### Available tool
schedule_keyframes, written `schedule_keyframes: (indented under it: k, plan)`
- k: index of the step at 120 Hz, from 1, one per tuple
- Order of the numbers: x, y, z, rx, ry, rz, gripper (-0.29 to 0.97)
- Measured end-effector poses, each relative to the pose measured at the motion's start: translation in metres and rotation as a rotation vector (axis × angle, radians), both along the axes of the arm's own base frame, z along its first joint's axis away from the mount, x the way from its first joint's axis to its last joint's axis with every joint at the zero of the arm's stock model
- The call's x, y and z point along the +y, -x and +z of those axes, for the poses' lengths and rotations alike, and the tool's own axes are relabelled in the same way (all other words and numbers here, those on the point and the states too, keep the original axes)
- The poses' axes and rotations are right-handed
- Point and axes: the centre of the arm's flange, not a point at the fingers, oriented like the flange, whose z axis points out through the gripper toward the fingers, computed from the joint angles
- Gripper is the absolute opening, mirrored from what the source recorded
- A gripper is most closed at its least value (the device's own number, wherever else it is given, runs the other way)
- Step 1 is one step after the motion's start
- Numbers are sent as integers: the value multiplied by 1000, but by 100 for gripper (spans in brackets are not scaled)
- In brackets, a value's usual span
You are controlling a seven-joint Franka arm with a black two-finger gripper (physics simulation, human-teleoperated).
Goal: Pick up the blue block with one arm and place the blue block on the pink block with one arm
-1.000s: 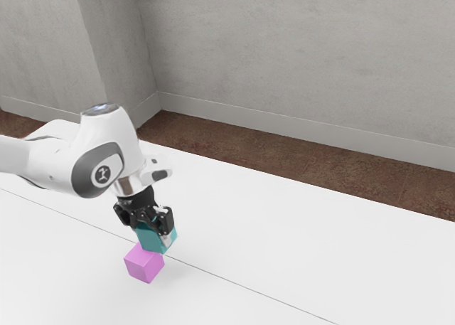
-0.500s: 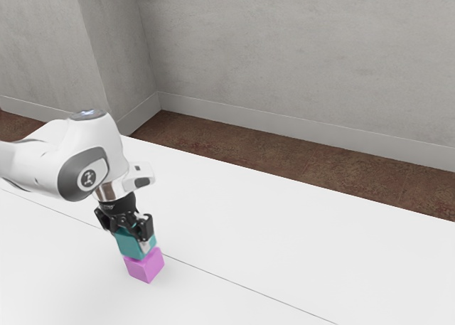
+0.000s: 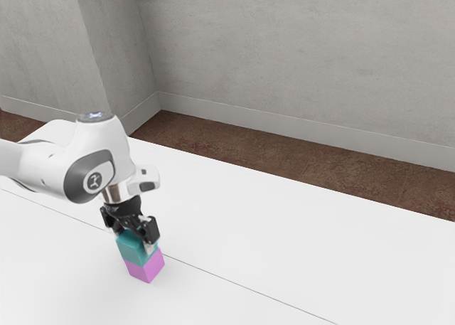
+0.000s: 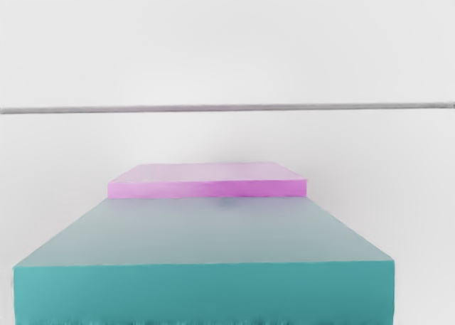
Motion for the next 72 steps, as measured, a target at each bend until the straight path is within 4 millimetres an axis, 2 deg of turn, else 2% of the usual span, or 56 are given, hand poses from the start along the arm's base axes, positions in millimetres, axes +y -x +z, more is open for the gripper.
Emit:
schedule_keyframes:
  k: [9, 14, 24, 33, 43, 50, 60, 65, 72]
  plan:
    - [0, 0, 10, -22, 0, -2, 60]
    - [-1, 0, 24, -54, -3, -5, 62]
    - [-3, -2, 67, -144, -10, -15, 64]
    - [-1, -14, 103, -201, -9, -14, 65]
    - [10, -37, 164, -288, -4, -15, 66]
    - [12, -43, 193, -306, -2, -28, 66]
    - [6, -48, 235, -311, -26, -78, 67]
    - [3, -46, 247, -296, -37, -101, 67]
    - [1, -42, 252, -264, -48, -124, 67]
